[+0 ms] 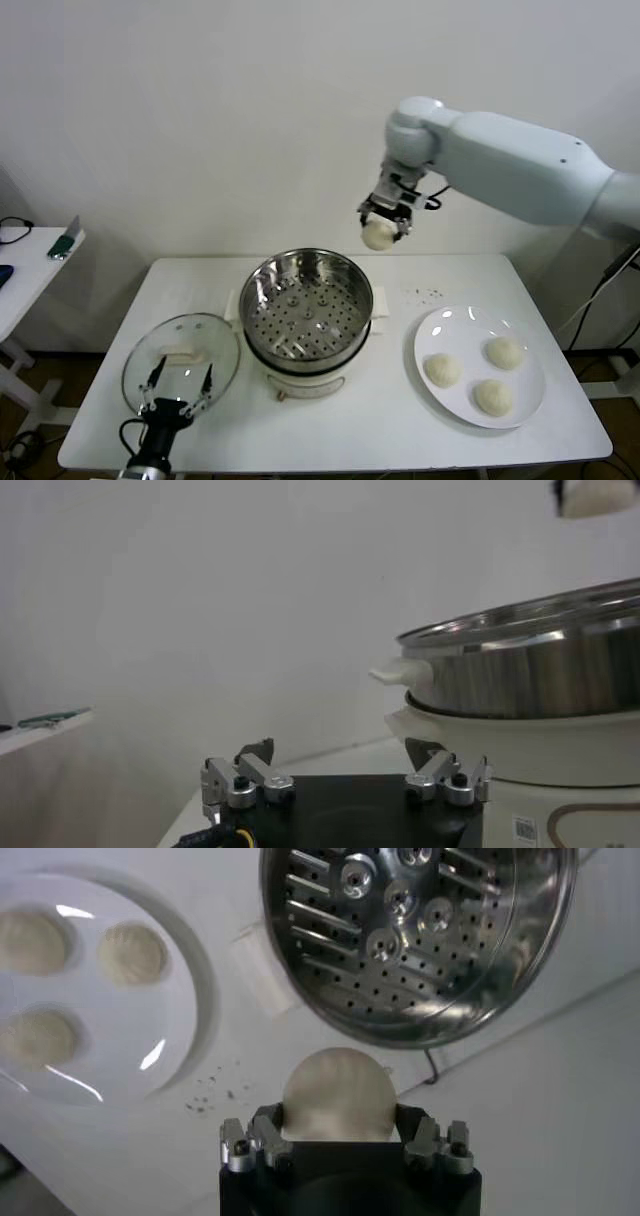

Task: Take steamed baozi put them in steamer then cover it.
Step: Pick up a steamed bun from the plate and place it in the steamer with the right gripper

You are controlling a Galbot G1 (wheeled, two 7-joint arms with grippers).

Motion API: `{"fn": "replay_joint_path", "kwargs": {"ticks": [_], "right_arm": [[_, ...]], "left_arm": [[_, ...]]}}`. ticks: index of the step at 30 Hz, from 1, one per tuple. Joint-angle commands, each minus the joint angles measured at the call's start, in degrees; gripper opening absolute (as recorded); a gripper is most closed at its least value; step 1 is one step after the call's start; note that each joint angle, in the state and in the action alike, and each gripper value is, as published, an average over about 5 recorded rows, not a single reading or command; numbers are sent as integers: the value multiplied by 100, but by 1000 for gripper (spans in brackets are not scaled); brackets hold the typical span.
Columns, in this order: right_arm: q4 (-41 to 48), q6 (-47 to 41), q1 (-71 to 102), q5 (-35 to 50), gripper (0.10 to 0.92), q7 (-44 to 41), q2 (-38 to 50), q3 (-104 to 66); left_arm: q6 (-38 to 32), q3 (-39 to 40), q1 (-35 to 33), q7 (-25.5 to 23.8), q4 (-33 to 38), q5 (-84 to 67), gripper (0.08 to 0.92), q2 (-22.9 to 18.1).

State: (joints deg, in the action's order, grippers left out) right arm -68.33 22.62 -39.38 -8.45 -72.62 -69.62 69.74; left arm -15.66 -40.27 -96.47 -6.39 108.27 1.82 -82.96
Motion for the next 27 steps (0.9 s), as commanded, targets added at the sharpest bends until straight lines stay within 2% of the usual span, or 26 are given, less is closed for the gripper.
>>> {"fn": "replay_joint_path", "kwargs": {"ticks": [1, 10, 21, 27], "right_arm": [[81, 686, 234, -943, 712, 24, -1034, -175], [662, 883, 1325, -1895, 712, 201, -1607, -349], [1108, 948, 1946, -2476, 712, 336, -1850, -457], [1289, 938, 2047, -2483, 722, 345, -1850, -477]], "left_arm": [[19, 15, -24, -7, 37, 1, 823, 20], [75, 26, 60, -19, -3, 1, 823, 37], [115, 27, 106, -19, -69, 35, 823, 81], [117, 12, 97, -17, -79, 41, 823, 96]]}}
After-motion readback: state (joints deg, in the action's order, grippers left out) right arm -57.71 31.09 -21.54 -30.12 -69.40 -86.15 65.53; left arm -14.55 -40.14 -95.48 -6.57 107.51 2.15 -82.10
